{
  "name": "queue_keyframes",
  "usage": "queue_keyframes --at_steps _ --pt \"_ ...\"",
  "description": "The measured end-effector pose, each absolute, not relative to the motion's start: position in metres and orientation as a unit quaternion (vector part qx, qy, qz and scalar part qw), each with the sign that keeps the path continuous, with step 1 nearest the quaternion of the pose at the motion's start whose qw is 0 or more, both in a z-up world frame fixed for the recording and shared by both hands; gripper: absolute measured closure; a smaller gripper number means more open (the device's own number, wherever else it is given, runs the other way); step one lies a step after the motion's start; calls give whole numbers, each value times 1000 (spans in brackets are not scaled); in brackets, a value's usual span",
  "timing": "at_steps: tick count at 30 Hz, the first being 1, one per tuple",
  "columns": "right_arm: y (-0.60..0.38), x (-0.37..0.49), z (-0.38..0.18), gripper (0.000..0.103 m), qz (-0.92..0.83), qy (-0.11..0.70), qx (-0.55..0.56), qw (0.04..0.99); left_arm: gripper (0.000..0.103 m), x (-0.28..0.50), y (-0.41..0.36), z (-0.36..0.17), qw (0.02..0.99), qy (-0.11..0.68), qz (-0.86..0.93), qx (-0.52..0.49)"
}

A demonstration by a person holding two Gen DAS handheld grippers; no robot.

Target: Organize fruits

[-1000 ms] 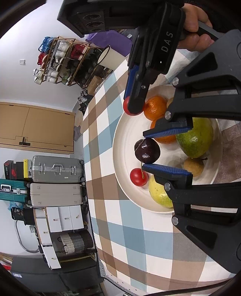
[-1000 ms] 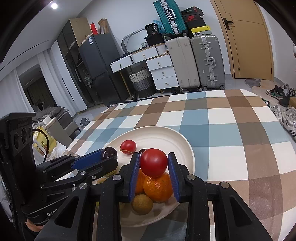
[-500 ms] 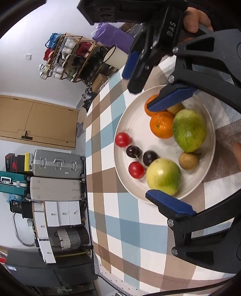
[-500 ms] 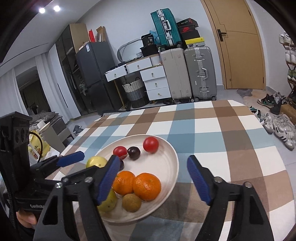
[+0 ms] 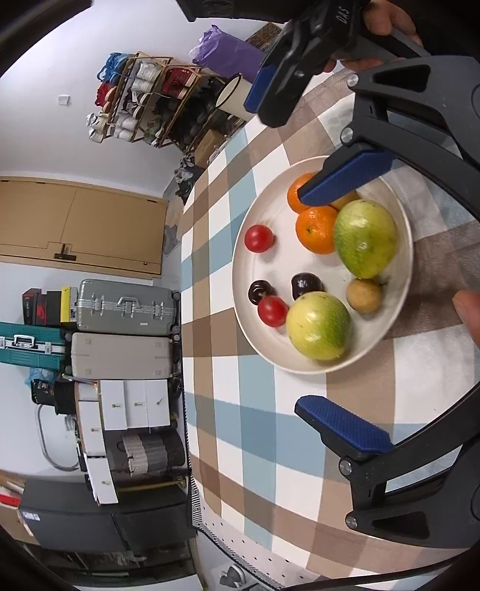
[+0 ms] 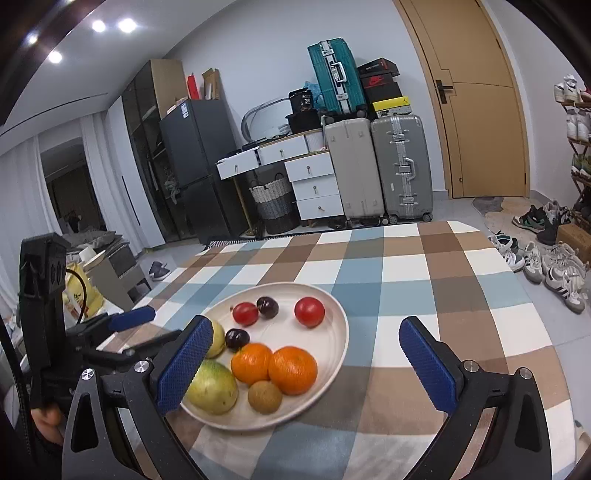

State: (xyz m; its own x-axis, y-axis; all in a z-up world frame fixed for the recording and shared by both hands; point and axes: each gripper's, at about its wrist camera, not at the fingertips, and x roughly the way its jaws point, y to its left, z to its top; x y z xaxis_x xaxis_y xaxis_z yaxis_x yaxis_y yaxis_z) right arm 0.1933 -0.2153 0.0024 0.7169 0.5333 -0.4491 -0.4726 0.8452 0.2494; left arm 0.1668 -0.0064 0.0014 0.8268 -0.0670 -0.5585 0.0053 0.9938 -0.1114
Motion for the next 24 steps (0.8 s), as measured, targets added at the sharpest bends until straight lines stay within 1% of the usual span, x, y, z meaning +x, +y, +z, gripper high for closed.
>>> queue_keyframes --at_steps 5,12,19,24 --pt "-217 177 2 0 281 258 45 923 1 144 -2 5 963 266 -7 -50" --pt "-217 149 4 0 296 238 25 925 1 121 13 1 963 261 2 -65" --pt "-214 128 8 0 310 213 9 927 1 107 13 -4 965 257 9 -50" --pt "-204 127 7 0 312 214 -14 926 1 105 8 -3 966 255 7 -41"
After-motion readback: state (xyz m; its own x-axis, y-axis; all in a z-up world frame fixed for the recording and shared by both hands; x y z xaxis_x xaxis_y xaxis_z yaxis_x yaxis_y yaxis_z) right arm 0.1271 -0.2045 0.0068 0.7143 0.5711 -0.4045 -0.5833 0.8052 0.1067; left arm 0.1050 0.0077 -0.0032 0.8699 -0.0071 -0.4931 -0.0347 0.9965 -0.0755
